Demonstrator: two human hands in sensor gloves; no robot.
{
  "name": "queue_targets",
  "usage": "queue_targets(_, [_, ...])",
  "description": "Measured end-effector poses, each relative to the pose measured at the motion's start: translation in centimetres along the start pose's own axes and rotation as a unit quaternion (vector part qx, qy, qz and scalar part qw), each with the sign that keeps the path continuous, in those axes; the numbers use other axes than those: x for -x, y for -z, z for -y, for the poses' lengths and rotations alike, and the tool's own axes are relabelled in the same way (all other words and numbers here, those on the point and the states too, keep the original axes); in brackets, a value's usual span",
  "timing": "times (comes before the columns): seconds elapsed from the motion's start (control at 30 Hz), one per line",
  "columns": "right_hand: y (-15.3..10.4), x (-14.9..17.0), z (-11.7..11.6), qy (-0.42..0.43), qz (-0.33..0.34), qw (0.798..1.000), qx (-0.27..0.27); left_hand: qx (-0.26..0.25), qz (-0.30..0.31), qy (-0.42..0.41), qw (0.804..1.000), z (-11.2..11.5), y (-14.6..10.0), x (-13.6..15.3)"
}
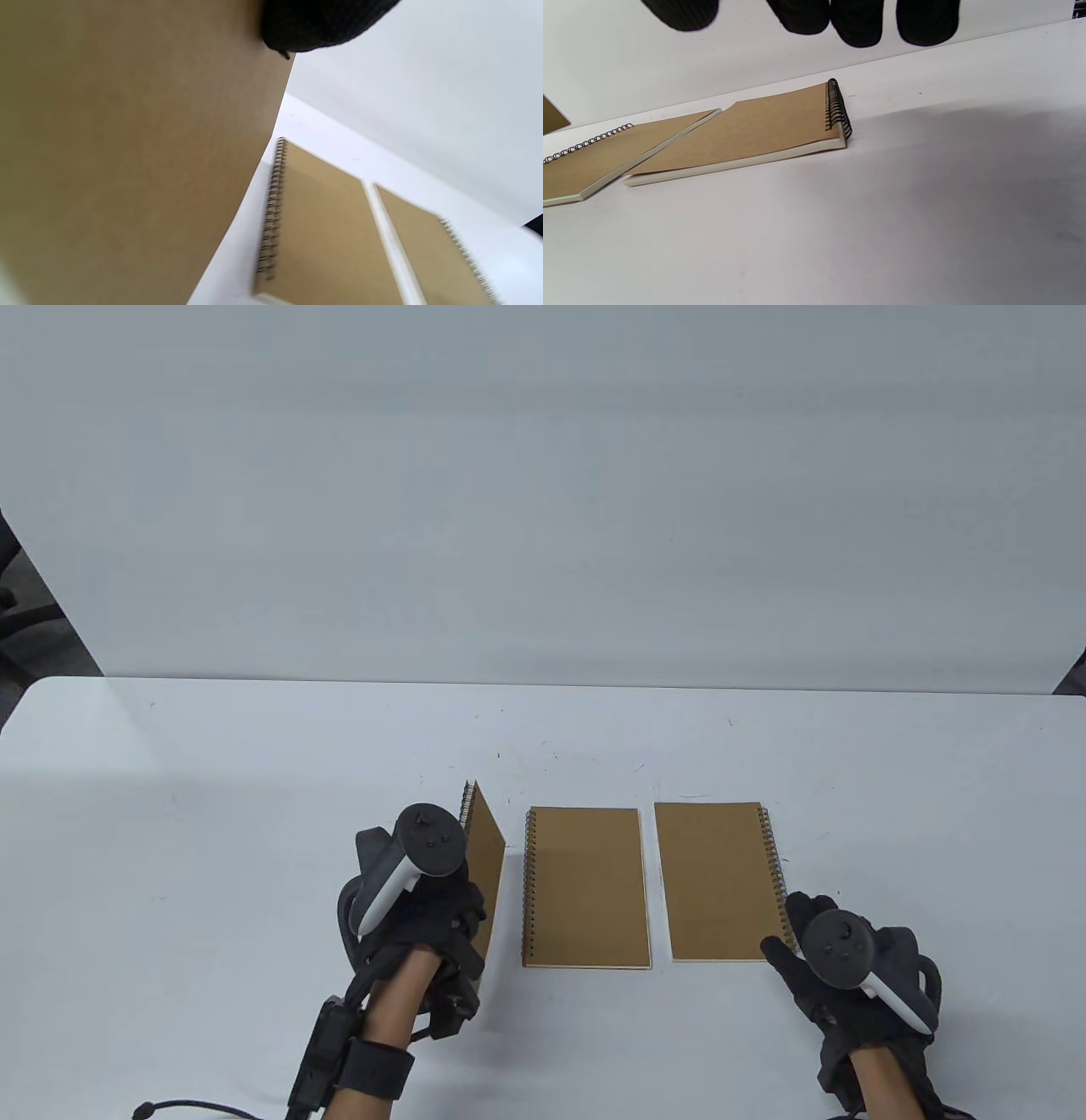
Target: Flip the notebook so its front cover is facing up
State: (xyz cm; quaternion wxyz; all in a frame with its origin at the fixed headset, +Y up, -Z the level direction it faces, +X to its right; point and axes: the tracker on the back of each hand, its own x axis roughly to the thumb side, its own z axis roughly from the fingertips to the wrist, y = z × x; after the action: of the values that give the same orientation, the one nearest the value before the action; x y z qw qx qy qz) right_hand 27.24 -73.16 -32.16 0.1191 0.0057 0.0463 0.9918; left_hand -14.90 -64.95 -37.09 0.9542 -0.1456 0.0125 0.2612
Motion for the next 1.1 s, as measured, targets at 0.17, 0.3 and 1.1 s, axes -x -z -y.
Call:
queue_targets(0.17, [0.0,0.1,0.0,0.001,-0.003,1.000,-0.002,-0.001,0.045,-0.143,0.989,3.0,3.0,-0.6])
queue_targets(0.3, [0.0,0.2,0.0,0.002,-0.005,1.000,-0.005,0.015,0.046,-0.238,0.970,6.1,5.8,-0.7])
queue_targets(1.1, [0.2,0.9,-0.1,0.005,-0.019,1.000,-0.019,-0.001,-0.081,0.264,0.961,11.2,9.5,-3.5])
